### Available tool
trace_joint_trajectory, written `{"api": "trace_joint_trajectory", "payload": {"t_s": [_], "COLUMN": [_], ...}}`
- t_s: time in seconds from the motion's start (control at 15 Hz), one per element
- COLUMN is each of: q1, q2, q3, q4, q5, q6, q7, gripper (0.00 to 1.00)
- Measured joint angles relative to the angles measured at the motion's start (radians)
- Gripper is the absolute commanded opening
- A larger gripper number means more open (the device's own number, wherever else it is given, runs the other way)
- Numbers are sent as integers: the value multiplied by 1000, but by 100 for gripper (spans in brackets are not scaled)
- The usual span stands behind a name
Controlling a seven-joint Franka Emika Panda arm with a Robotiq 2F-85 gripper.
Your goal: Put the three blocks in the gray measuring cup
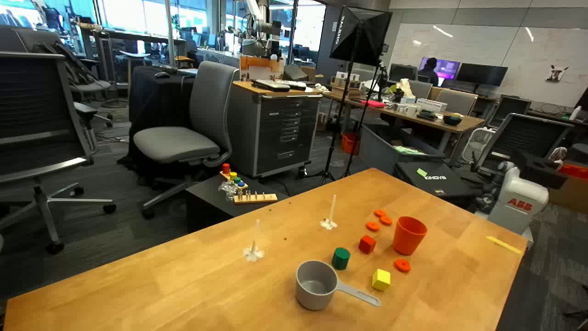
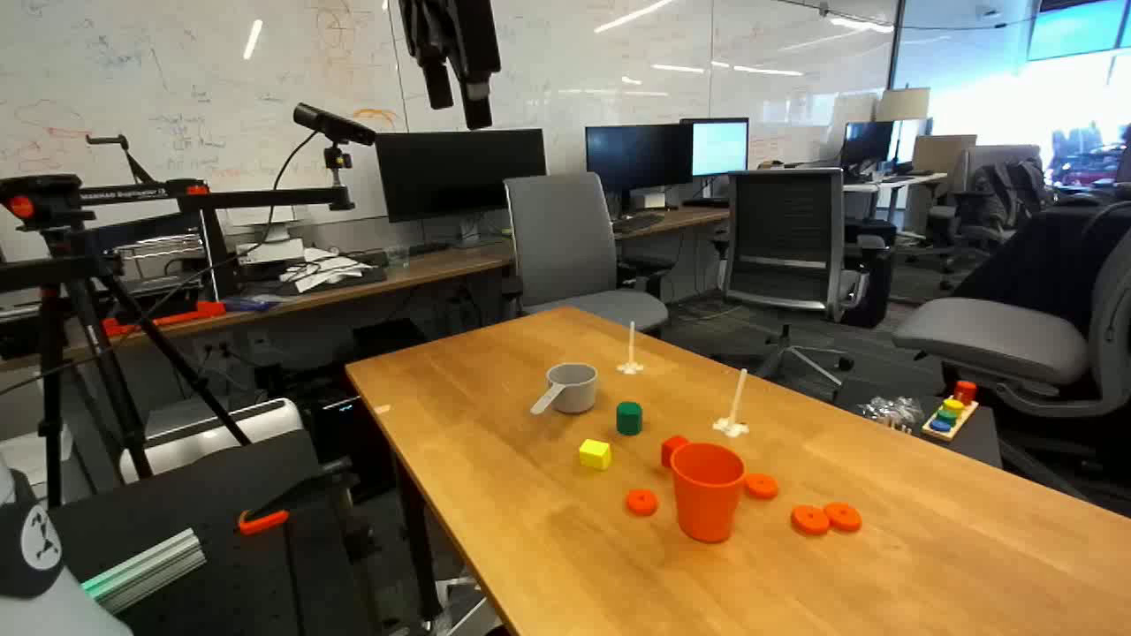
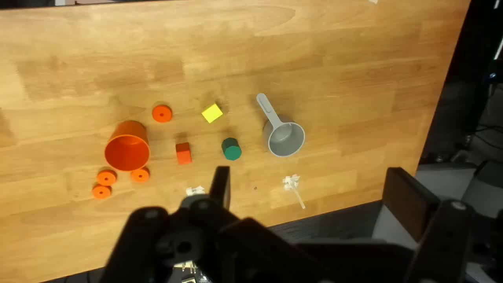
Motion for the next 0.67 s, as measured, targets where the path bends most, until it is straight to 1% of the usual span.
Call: {"api": "trace_joint_trajectory", "payload": {"t_s": [0.53, 0.67], "q1": [-1, -14], "q2": [-4, -7], "q3": [1, 15], "q4": [2, 2], "q5": [-5, -35], "q6": [3, 66], "q7": [0, 0], "gripper": [100, 100]}}
